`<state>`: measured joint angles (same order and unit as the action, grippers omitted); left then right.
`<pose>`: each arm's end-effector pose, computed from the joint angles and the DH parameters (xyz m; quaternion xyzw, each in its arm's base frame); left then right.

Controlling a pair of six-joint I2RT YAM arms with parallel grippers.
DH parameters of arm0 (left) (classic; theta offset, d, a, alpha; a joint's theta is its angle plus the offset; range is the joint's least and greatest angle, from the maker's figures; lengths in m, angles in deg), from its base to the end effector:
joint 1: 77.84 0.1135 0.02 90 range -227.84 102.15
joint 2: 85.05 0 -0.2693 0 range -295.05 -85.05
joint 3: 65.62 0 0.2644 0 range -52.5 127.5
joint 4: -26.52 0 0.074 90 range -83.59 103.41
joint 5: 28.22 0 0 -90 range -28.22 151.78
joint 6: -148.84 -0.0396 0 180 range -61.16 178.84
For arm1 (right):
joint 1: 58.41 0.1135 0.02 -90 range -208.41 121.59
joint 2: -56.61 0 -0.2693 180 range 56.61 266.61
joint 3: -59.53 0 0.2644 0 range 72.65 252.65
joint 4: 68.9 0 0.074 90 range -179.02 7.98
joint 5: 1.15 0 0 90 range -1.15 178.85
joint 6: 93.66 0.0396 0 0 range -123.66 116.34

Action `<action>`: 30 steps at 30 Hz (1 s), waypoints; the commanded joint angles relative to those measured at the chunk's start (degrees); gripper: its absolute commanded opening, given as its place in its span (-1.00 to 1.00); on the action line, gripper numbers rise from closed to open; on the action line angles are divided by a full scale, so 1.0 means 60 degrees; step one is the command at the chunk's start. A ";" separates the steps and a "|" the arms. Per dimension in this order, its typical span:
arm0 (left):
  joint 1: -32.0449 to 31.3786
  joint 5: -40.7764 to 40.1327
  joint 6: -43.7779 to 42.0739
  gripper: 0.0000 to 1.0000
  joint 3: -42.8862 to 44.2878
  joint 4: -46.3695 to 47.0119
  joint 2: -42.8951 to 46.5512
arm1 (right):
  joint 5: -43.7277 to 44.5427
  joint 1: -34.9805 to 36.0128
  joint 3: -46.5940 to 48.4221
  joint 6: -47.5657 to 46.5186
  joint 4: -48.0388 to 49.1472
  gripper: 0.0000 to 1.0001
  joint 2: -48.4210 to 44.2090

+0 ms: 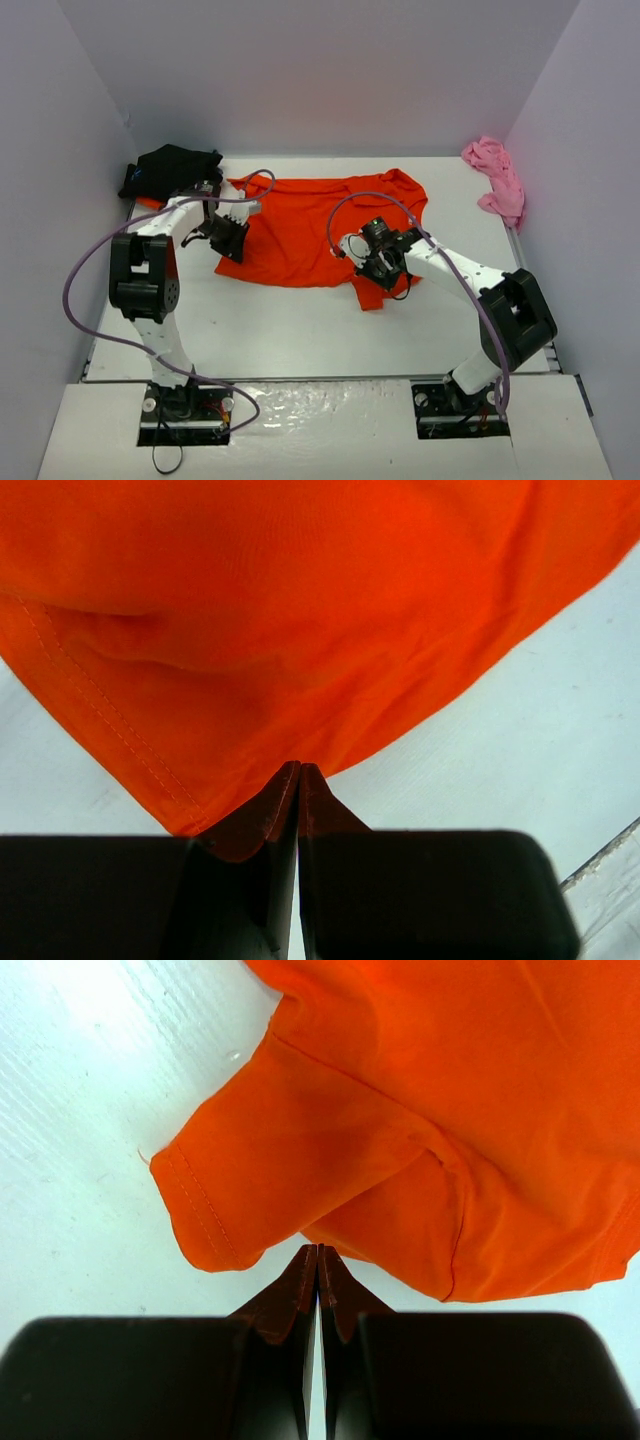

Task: Fold and stack the t-shirts
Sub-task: Flatten the tshirt out

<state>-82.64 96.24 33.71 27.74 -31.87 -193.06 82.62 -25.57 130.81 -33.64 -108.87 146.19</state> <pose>0.3869 -0.0550 0.2007 0.2861 0.9014 -0.2635 0.1903 0.2738 0.1818 0.2034 -0.5132 0.8120 0.0591 0.2716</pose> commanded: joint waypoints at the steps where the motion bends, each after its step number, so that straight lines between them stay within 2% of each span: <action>1: -0.0021 -0.0397 -0.0016 -1.00 0.0656 -0.0410 -0.0323 | 0.0312 0.0034 -0.0103 0.0118 -0.0244 -1.00 -0.0406; 8: -0.0024 -0.0587 0.0092 -1.00 0.0992 -0.0658 -0.0900 | 0.0602 -0.0030 -0.0181 0.0227 -0.0256 -1.00 -0.0214; 14: -0.0030 -0.0639 0.0139 -1.00 0.1144 -0.0736 -0.1155 | 0.0926 -0.0195 -0.0030 0.0279 -0.0158 -1.00 0.0725; 21: -0.0016 -0.0773 0.0140 -1.00 0.1052 -0.0710 -0.1140 | 0.1008 -0.0956 0.0759 0.0044 0.0018 -1.00 0.2063; 26: -0.0032 -0.0900 0.0232 -1.00 0.1232 -0.0723 -0.1413 | 0.1002 -0.1488 0.1165 -0.0116 0.0019 -1.00 0.2456; 30: -0.0044 -0.1067 0.0272 -1.00 0.1290 -0.0858 -0.1613 | 0.1001 -0.1541 0.0911 -0.0215 -0.0003 -1.00 0.2432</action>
<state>-82.66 91.67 34.89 33.23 -35.41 -202.27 87.62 -34.57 136.38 -33.73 -108.14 160.59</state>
